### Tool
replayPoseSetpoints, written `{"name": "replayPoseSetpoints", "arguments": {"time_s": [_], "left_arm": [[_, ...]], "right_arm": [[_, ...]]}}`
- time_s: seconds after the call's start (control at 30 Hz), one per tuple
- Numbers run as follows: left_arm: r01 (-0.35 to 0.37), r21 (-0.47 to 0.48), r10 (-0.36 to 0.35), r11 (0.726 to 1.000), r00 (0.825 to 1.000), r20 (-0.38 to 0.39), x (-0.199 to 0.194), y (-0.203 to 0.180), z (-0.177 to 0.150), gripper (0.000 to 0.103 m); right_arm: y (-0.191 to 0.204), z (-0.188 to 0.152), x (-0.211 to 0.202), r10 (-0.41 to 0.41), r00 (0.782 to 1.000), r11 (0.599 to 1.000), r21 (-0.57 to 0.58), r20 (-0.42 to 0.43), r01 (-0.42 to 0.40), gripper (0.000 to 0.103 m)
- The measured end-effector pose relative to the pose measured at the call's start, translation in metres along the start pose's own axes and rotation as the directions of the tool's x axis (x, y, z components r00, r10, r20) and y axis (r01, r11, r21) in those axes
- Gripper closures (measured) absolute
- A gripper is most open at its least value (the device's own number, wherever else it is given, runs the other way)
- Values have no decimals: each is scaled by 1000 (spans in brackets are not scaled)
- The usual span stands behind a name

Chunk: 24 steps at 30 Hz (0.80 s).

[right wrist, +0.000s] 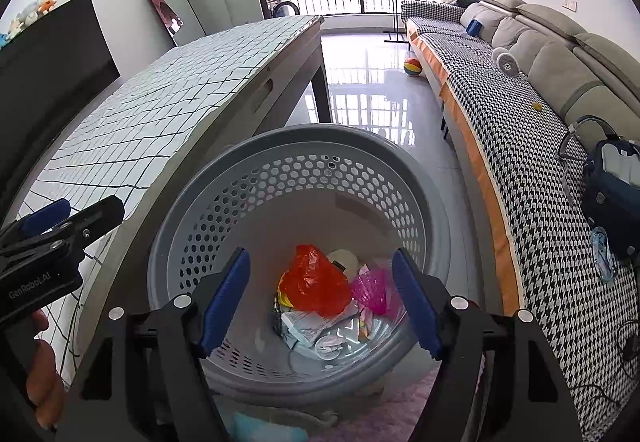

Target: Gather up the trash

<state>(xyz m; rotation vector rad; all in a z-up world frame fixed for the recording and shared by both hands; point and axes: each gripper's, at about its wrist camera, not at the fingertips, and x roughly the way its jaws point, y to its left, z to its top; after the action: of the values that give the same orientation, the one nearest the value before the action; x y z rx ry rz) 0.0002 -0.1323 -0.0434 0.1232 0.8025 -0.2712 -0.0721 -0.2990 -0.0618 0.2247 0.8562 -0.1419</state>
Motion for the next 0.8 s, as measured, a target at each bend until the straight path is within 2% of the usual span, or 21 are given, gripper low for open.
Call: {"name": "replayPoseSetpoints", "arguments": {"time_s": [0.8], "left_arm": [[-31,-7,31,1000,999,10,-9,3,-2,6]], "right_arm": [[5,-5,-9,-21,1000,1000,-4,17,21,32]]}}
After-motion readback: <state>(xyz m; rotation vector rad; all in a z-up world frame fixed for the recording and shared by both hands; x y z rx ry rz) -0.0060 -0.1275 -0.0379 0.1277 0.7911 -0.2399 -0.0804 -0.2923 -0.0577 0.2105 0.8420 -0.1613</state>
